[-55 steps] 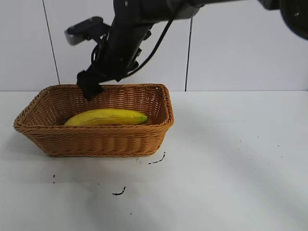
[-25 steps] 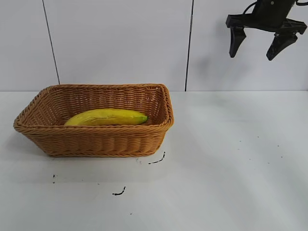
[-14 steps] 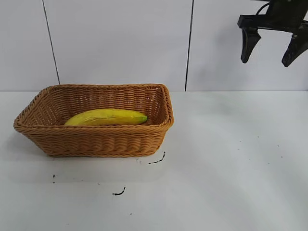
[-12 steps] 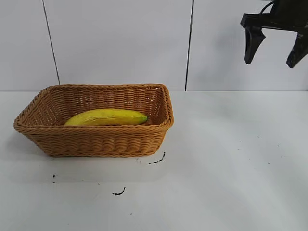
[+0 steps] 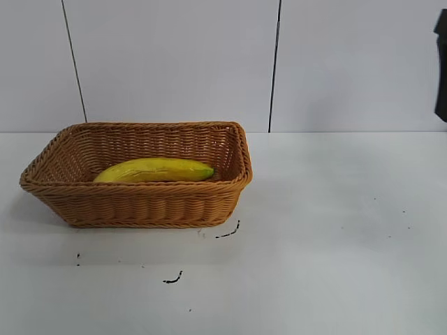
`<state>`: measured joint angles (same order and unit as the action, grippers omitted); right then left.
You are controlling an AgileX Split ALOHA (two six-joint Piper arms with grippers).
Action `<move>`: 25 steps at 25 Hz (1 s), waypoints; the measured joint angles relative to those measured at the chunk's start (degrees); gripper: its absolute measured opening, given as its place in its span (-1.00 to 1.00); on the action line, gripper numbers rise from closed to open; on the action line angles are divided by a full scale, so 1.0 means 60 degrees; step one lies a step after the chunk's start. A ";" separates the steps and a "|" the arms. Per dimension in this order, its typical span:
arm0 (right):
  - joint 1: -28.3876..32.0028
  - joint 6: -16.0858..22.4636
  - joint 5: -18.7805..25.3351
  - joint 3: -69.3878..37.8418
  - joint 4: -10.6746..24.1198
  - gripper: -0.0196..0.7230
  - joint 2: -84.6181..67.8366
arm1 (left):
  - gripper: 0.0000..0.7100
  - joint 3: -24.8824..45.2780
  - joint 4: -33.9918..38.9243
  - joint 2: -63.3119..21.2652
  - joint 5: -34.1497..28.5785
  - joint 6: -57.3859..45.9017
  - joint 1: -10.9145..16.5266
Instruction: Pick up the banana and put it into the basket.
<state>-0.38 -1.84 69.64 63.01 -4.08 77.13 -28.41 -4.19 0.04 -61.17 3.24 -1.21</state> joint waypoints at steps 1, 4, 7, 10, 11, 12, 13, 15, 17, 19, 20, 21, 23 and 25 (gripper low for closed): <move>0.0000 0.0000 0.0000 -0.0423 0.0000 0.77 -0.0611 | 0.94 0.0000 0.0000 0.0000 0.0000 0.0000 0.0000; 0.0000 -0.0081 0.0010 -0.1868 0.0000 0.77 -0.2345 | 0.94 0.0000 0.0000 0.0000 0.0000 0.0000 0.0000; 0.0000 -0.0146 -0.0298 -0.3142 0.0000 0.77 -0.4212 | 0.94 0.0000 0.0000 0.0000 0.0000 0.0000 0.0000; 0.0000 -0.0147 -0.1129 -0.4285 0.0000 0.77 -0.6110 | 0.94 0.0000 0.0000 0.0000 0.0000 0.0000 0.0000; 0.0000 -0.0147 -0.1359 -0.4637 0.0000 0.77 -0.6784 | 0.94 0.0000 0.0000 0.0000 0.0000 0.0000 0.0000; 0.0000 -0.0155 -0.1603 -0.4903 0.0000 0.77 -0.7426 | 0.94 0.0000 0.0000 0.0000 0.0000 0.0000 0.0000; 0.0000 -0.0155 -0.1808 -0.5199 0.0000 0.77 -0.7947 | 0.94 0.0000 0.0000 0.0000 0.0000 0.0000 0.0000; 0.0000 -0.0155 -0.1863 -0.5598 0.0040 0.77 -0.9050 | 0.94 0.0000 0.0000 0.0000 0.0000 0.0000 0.0000; 0.0000 -0.0155 -0.1823 -0.5751 0.0114 0.77 -0.9875 | 0.94 0.0000 0.0000 0.0000 0.0000 0.0000 0.0000; 0.0000 -0.0155 -0.1831 -0.5769 0.0130 0.77 -1.0634 | 0.94 0.0000 0.0000 0.0000 0.0000 0.0000 0.0000; 0.0000 -0.0155 -0.1831 -0.5769 0.0134 0.77 -1.0913 | 0.94 0.0000 0.0000 0.0000 0.0000 0.0000 0.0000; 0.0000 -0.0155 -0.1831 -0.5769 0.0141 0.77 -1.1223 | 0.94 0.0000 0.0000 0.0000 0.0000 0.0000 0.0000; 0.0000 -0.0155 -0.1831 -0.5769 0.0141 0.77 -1.1778 | 0.94 0.0000 0.0000 0.0000 0.0000 0.0000 0.0000; 0.0000 -0.0155 -0.1831 -0.5769 0.0141 0.77 -1.2375 | 0.94 0.0000 0.0000 0.0000 0.0000 0.0000 0.0000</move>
<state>-0.38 -2.77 58.65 28.39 -3.23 2.88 -28.41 -4.19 0.04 -61.17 3.24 -1.21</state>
